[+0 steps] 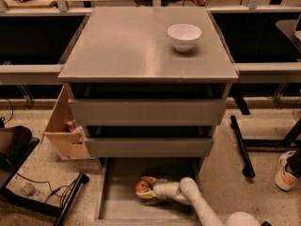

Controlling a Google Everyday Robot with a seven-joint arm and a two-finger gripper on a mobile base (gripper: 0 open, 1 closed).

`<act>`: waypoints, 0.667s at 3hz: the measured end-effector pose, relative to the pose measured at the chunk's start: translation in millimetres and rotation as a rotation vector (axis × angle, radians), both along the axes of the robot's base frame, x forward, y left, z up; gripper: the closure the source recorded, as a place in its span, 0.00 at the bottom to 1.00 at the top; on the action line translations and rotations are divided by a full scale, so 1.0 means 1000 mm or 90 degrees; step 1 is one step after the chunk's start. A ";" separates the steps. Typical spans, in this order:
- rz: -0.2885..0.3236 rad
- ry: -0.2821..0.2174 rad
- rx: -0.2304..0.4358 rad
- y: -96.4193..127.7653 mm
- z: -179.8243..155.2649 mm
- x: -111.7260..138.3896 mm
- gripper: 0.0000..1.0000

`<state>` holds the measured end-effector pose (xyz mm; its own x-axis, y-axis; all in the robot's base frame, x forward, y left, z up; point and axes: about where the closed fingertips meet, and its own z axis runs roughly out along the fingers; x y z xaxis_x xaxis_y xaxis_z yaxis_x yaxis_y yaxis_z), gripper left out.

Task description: Place apple into bottom drawer

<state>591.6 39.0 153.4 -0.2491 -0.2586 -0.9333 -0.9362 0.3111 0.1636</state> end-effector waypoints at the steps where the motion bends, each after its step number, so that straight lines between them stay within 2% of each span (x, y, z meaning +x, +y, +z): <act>1: 0.000 0.000 0.000 0.000 0.000 0.000 0.38; 2: 0.000 0.000 0.000 0.000 0.000 0.000 0.15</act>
Offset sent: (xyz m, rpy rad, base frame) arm 0.0000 0.0000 0.0000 0.0000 0.0000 0.0000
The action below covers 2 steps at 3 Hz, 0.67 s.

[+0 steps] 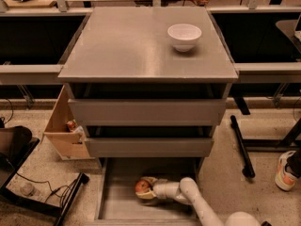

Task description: Place apple into bottom drawer

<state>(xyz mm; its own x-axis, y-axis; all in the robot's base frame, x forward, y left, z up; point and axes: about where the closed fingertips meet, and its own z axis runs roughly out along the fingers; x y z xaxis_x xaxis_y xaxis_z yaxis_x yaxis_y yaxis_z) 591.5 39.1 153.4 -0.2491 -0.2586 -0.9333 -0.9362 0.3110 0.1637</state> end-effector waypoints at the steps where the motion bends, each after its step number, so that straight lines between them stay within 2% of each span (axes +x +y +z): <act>1: 0.000 0.000 0.000 0.000 0.000 0.000 0.00; 2: 0.000 0.000 0.000 0.000 0.000 0.000 0.00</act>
Offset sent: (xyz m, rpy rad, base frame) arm 0.0000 0.0000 0.0000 0.0000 0.0000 0.0000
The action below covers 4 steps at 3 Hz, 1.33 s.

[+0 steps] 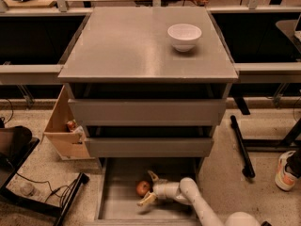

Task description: Place apple into bottom drawer

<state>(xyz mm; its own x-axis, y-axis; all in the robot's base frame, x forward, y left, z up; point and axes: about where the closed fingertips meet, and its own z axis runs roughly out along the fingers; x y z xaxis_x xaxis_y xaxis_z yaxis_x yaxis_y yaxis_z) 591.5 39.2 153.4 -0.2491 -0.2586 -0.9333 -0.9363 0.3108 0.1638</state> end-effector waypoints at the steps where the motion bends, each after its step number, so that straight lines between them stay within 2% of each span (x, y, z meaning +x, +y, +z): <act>1: 0.013 0.003 0.004 0.005 0.003 -0.002 0.00; 2: 0.030 -0.008 -0.020 -0.008 0.026 -0.003 0.00; 3: 0.049 -0.022 -0.062 -0.040 0.072 -0.015 0.00; 4: 0.049 -0.041 -0.117 -0.087 0.125 -0.032 0.00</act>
Offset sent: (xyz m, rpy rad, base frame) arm -0.0157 -0.0136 0.0756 -0.0674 -0.0463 0.1183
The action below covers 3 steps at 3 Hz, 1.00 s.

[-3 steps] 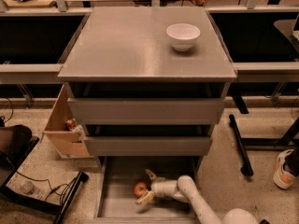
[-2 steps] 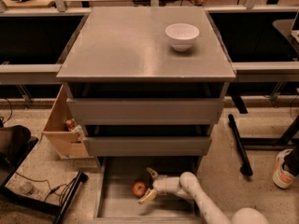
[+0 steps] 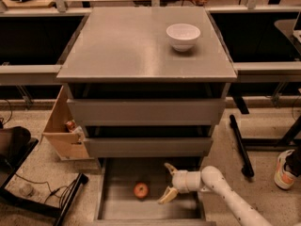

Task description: Place apple into bottom drawer

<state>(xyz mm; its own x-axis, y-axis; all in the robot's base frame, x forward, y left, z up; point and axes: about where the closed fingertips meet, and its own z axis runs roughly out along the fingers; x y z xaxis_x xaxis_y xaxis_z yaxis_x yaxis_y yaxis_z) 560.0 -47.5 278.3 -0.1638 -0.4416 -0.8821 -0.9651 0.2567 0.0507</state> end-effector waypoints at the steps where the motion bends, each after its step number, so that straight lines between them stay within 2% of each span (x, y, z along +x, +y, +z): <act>1: -0.006 -0.048 -0.095 -0.037 0.083 -0.016 0.00; 2: 0.035 -0.081 -0.177 -0.004 0.141 -0.027 0.00; 3: 0.111 -0.143 -0.272 0.051 0.180 -0.046 0.00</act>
Offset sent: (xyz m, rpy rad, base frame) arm -0.0793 0.0655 0.2280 -0.4529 -0.1676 0.2341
